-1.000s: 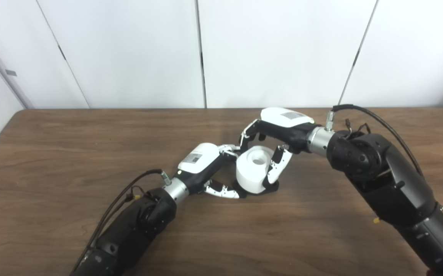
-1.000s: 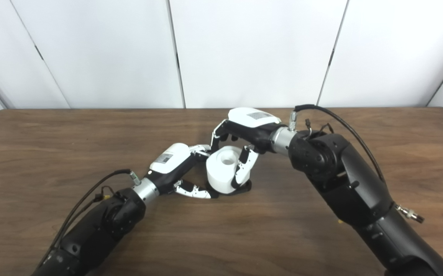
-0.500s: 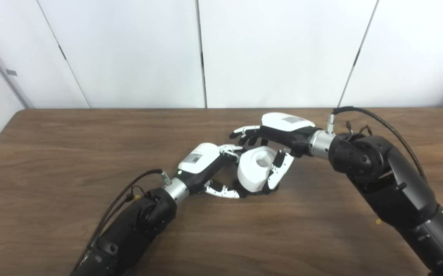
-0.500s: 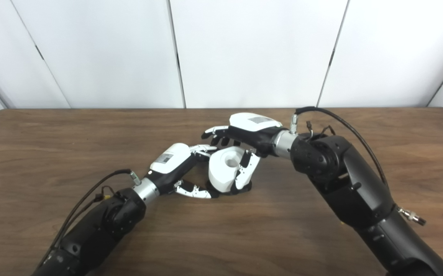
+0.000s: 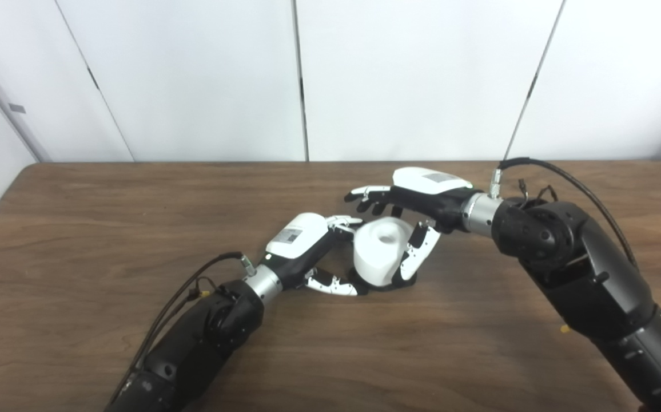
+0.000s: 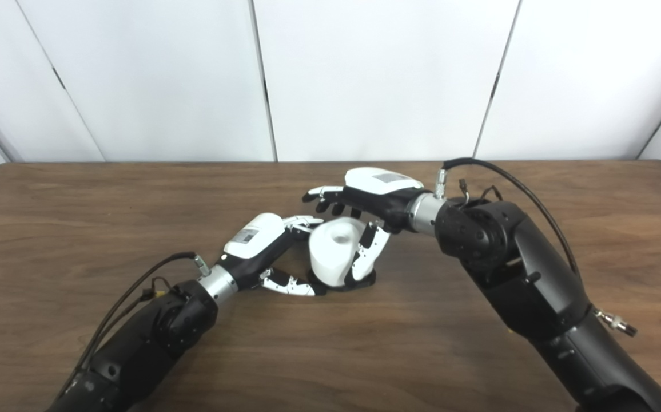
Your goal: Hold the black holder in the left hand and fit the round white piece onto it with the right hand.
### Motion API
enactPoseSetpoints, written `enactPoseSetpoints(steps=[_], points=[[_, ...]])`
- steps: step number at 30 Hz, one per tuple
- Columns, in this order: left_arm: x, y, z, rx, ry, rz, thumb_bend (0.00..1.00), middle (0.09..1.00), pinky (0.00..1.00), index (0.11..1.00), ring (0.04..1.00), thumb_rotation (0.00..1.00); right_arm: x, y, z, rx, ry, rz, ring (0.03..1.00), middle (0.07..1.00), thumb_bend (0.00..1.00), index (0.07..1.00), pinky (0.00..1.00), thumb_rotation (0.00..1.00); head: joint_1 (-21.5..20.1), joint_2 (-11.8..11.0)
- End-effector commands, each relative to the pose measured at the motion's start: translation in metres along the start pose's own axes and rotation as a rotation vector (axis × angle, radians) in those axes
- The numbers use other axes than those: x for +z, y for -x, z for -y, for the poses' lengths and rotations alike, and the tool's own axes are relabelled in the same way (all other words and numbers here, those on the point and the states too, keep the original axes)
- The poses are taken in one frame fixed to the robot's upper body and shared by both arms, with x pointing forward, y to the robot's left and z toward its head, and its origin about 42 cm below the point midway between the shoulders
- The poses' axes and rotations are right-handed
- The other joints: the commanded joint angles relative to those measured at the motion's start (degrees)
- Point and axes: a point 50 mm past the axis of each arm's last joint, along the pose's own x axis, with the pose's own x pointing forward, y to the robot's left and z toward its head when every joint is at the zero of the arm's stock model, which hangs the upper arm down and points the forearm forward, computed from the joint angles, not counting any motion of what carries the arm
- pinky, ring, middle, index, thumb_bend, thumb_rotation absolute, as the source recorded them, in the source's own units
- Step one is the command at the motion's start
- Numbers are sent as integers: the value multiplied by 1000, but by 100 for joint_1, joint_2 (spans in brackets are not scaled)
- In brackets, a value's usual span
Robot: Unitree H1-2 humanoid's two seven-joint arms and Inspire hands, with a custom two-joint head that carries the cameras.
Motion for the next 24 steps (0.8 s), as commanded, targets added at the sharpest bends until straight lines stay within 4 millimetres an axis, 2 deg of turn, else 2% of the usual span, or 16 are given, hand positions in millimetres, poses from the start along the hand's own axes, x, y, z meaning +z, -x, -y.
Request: enactPoseSetpoints(steps=[1, 6, 13, 20, 24], points=[[-18, 20, 29, -170, -7, -102, 524, 855, 797, 478, 877, 71, 10, 9, 36, -98, 64, 25, 810, 851, 936, 932, 700, 211, 8, 0], [-17, 19, 29, -175, -4, -105, 524, 856, 798, 478, 879, 70, 11, 14, 46, -114, 68, 26, 825, 853, 928, 931, 716, 225, 24, 7], [-18, 19, 30, -170, 0, -104, 524, 853, 798, 478, 879, 71, 12, 20, 58, -157, 68, 33, 824, 859, 966, 927, 713, 236, 10, 11], [-19, 19, 29, -166, 3, -101, 524, 855, 793, 478, 879, 70, 11, 25, 65, -173, 72, 41, 801, 852, 983, 927, 681, 232, 9, -14], [-20, 19, 29, -169, -2, -102, 524, 858, 789, 478, 879, 70, 11, 34, 77, -177, 82, 50, 808, 852, 987, 900, 667, 231, 1, -27]])
